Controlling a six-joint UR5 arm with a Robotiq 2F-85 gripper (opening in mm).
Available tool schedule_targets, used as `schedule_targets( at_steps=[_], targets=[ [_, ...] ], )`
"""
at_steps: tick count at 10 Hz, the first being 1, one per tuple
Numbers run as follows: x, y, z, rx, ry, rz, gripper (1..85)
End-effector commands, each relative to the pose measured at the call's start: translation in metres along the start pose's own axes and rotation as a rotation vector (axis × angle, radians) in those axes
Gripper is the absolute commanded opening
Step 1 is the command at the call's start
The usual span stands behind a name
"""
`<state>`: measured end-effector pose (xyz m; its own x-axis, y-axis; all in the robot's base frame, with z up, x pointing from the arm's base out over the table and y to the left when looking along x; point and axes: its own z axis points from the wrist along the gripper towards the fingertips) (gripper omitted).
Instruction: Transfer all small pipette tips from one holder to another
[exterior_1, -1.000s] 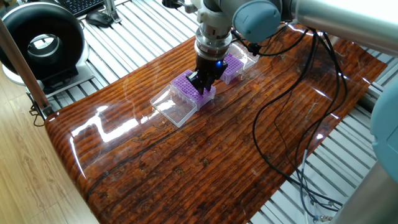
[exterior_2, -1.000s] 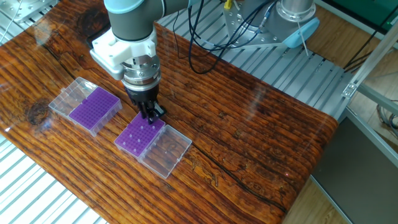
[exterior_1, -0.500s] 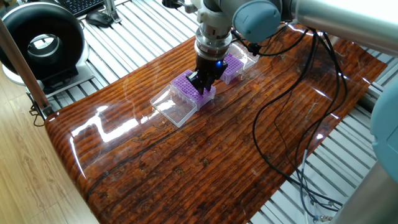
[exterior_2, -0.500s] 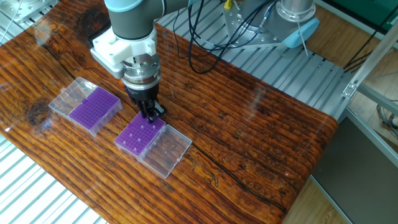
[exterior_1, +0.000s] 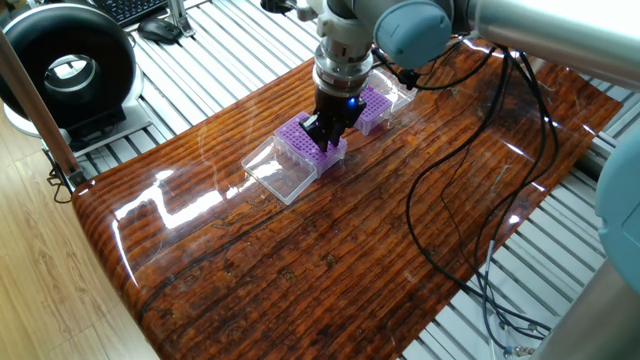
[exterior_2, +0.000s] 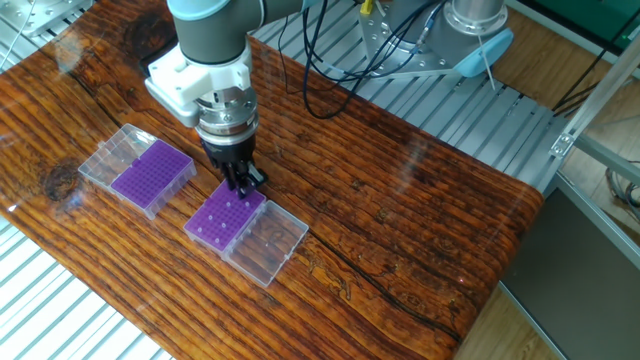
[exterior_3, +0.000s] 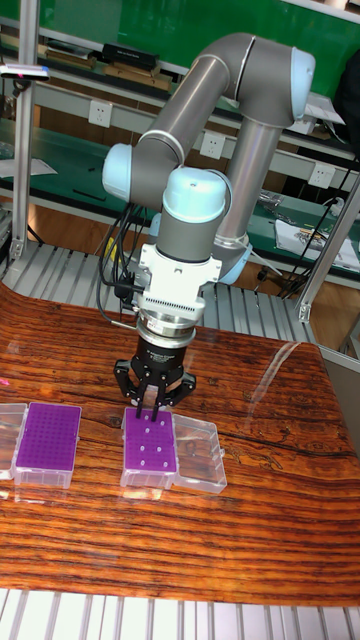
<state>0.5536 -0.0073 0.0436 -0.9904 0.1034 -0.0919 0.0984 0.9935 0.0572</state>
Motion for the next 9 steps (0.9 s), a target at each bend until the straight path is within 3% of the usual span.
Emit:
schedule_targets(
  at_steps=[1, 9],
  targets=[
    [-0.0034, -0.0001, -0.0013, -0.012, -0.002, 0.006, 27.7],
    [-0.0058, 0.0023, -0.0019, -0.013, -0.005, 0.01, 25.7]
  ],
)
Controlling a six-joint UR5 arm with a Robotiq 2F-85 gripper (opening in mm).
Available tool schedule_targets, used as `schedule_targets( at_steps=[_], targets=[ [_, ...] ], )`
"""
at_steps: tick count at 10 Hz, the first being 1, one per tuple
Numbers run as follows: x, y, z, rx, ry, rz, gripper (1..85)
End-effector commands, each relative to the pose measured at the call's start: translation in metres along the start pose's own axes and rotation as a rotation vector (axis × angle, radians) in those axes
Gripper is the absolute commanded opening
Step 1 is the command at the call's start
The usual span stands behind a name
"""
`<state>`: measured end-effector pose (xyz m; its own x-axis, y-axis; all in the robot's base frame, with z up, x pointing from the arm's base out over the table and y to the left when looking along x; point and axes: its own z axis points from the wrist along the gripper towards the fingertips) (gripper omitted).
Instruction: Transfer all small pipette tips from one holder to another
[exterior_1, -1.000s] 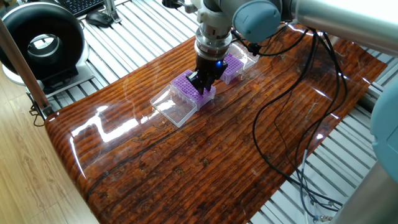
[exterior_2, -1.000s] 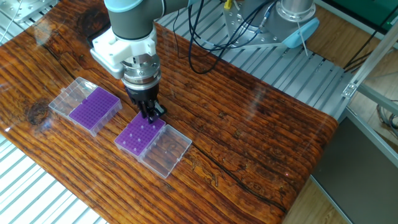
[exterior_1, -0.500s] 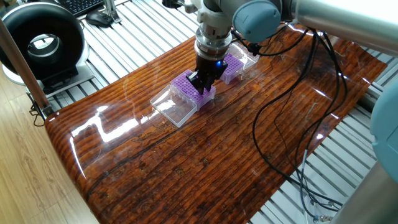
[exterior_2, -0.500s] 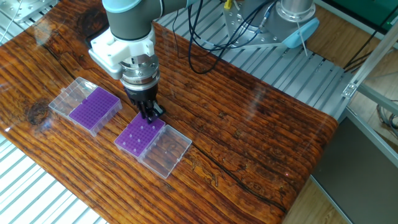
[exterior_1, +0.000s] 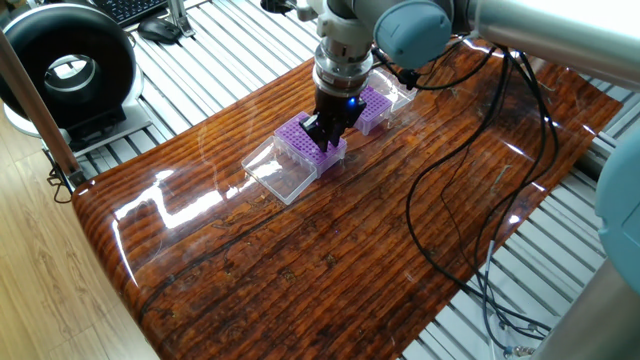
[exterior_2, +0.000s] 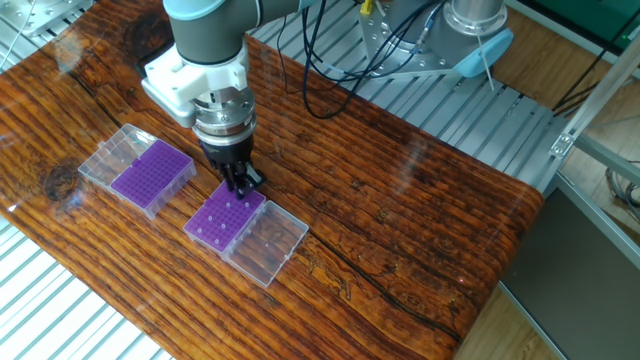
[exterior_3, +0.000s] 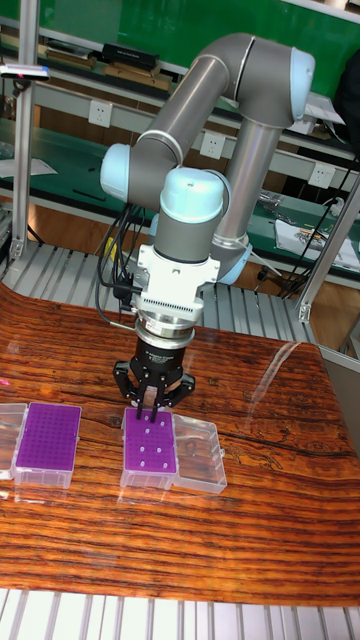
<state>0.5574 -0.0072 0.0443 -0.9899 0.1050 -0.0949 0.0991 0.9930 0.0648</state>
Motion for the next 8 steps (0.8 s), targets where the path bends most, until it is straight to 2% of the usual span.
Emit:
schedule_targets(
  at_steps=[1, 8],
  targets=[
    [-0.0023, 0.0025, -0.0014, -0.008, -0.003, 0.011, 24.3],
    [-0.0043, 0.0028, -0.0008, -0.005, -0.008, 0.012, 20.7]
  ],
)
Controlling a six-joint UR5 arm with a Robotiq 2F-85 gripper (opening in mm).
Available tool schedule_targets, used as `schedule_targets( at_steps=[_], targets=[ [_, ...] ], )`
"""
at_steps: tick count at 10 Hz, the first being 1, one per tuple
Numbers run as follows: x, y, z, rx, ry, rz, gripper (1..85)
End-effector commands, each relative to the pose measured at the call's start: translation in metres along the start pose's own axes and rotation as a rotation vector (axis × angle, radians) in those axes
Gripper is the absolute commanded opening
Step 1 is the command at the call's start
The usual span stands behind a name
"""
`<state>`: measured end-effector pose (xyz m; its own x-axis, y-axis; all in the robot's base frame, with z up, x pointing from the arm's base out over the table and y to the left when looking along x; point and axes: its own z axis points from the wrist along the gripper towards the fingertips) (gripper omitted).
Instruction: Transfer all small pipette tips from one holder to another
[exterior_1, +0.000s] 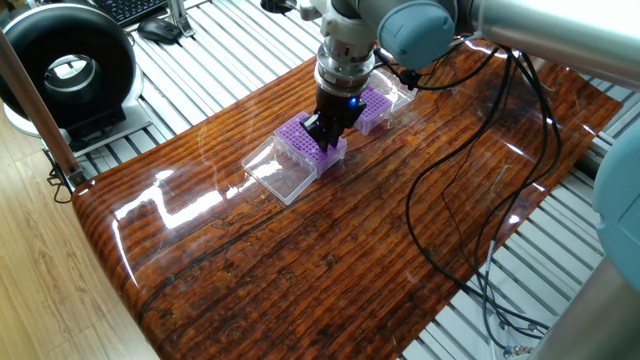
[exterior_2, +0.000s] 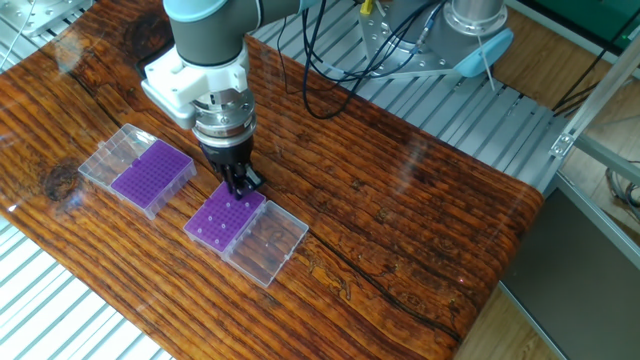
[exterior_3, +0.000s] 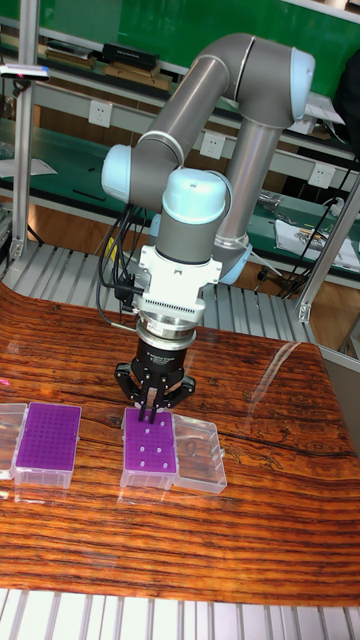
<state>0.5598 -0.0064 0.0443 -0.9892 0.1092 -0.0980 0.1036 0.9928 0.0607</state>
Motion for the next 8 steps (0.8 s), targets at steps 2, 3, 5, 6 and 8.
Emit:
schedule_targets(
  at_steps=[2, 3, 5, 6, 8],
  targets=[
    [-0.0021, 0.0015, -0.0009, -0.008, -0.005, 0.008, 20.0],
    [-0.0021, 0.0016, -0.0009, -0.008, -0.005, 0.008, 20.0],
    [-0.0024, 0.0012, -0.0009, -0.007, -0.006, 0.007, 20.0],
    [-0.0025, 0.0011, -0.0008, -0.007, -0.006, 0.007, 19.7],
    [-0.0035, 0.0014, -0.0003, -0.007, -0.011, 0.005, 19.3]
  ],
)
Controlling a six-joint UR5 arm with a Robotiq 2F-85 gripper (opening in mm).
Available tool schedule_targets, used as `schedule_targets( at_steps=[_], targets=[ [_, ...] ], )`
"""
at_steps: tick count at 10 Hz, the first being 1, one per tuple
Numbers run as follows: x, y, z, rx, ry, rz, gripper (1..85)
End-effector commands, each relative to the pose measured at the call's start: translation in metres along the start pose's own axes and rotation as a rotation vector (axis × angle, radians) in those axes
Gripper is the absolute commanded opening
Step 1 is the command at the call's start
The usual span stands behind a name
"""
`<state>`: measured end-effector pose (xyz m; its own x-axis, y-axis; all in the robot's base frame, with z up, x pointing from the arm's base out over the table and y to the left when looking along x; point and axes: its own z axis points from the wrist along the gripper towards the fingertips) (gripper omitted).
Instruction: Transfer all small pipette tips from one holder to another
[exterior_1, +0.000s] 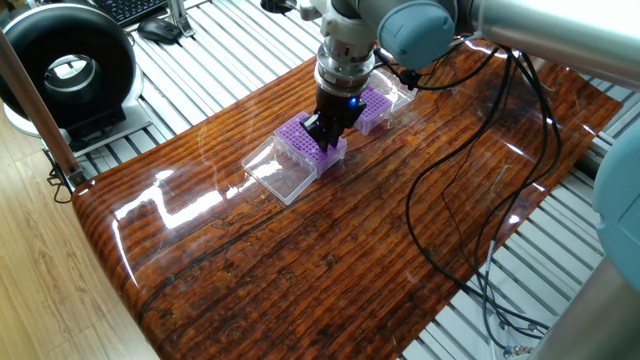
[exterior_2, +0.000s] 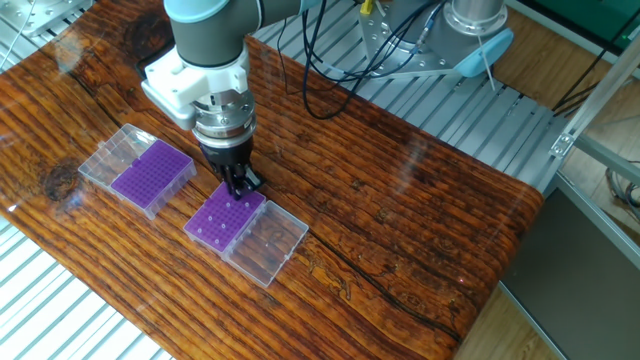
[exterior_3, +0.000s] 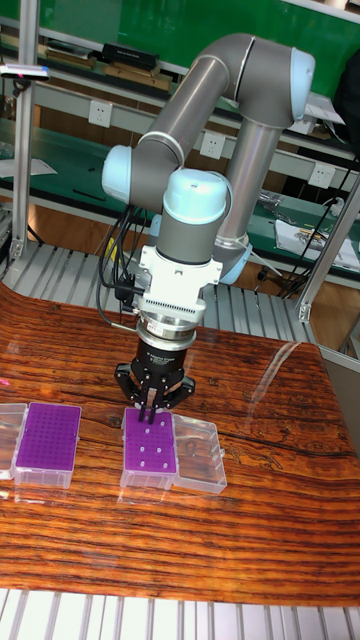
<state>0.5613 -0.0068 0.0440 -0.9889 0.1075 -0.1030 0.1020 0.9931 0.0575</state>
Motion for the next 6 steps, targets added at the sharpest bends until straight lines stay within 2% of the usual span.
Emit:
schedule_targets(
  at_steps=[1, 6],
  targets=[
    [-0.0018, 0.0014, -0.0007, -0.01, -0.006, 0.007, 19.0],
    [-0.0028, 0.0014, -0.0008, -0.023, -0.011, 0.01, 16.7]
  ],
)
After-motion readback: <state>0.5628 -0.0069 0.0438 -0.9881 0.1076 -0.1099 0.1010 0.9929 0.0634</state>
